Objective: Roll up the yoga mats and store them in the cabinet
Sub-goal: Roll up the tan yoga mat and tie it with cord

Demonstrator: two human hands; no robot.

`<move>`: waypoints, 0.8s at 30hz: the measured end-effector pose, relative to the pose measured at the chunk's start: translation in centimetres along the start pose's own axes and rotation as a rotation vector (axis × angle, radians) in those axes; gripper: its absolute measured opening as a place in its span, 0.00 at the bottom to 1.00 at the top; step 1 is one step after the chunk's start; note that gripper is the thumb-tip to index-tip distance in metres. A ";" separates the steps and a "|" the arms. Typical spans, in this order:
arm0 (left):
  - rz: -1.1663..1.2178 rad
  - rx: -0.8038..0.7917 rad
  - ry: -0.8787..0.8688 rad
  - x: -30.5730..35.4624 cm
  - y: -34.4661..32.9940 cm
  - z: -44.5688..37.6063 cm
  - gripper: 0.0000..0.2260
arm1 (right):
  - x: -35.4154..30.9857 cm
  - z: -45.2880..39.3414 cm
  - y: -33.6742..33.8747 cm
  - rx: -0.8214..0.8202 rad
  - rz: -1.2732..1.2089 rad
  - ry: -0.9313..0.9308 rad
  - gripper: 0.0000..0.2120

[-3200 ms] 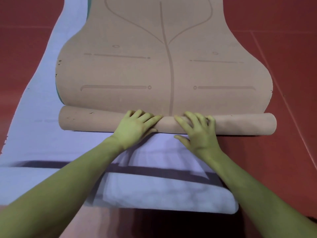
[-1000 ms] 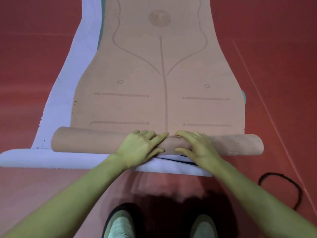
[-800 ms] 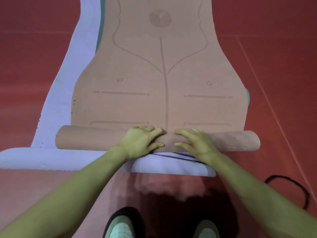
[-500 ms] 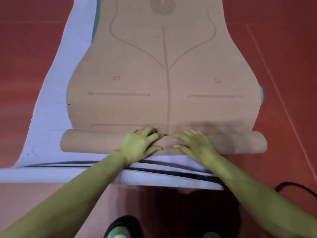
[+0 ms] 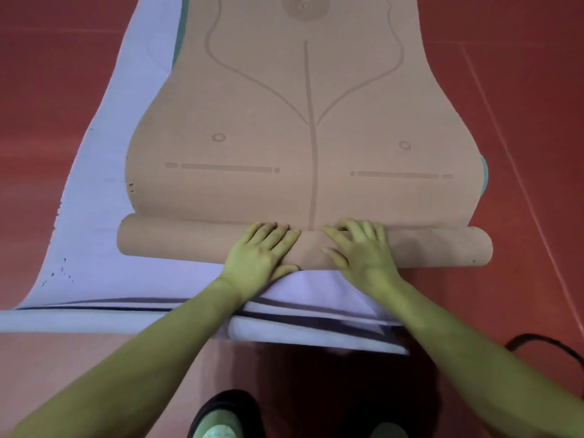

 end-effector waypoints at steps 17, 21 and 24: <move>-0.041 0.212 -0.131 -1.0 1.2 -3.2 0.22 | 1.7 -2.3 -1.1 -0.160 -0.143 -0.006 0.26; 0.017 0.224 -0.165 -1.5 1.1 -4.0 0.20 | 1.4 -1.8 -0.8 -0.047 0.037 0.038 0.28; 0.021 0.247 -0.158 -1.4 1.5 -4.1 0.20 | 1.6 -1.7 -0.6 0.011 0.118 0.059 0.28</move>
Point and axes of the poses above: each hand's wrist, its own z-axis away from the middle knuckle, its own y-axis out of the back of the hand, x = y × z, the point moved 10 cm from there along -z, towards the middle knuckle, and after that the axes turned 10 degrees about x, right-handed, at the moved point
